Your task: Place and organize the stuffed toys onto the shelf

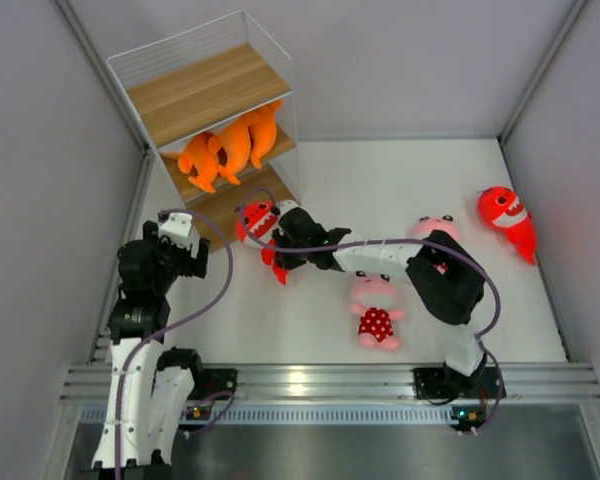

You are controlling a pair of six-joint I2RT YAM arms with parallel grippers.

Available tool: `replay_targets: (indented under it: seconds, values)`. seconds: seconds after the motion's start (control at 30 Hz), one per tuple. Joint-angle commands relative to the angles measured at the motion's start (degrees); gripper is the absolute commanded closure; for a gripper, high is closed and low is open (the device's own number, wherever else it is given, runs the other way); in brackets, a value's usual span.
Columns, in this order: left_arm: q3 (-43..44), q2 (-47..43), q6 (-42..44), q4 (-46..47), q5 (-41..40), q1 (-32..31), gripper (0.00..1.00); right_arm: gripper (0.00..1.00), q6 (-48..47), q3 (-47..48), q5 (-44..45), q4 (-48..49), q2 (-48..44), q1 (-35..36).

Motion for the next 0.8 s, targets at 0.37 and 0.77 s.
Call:
replay_targets:
  seconds: [0.37, 0.77]
  values:
    - [-3.41, -10.59, -6.84, -0.26, -25.98, 0.03, 0.09, 1.00, 3.81, 25.04, 12.00, -6.85, 17.11, -4.10]
    - [-7.28, -18.06, -9.22, -0.34, -25.99, 0.03, 0.11, 0.47, 5.84, 31.65, 19.65, -1.49, 23.62, -4.19]
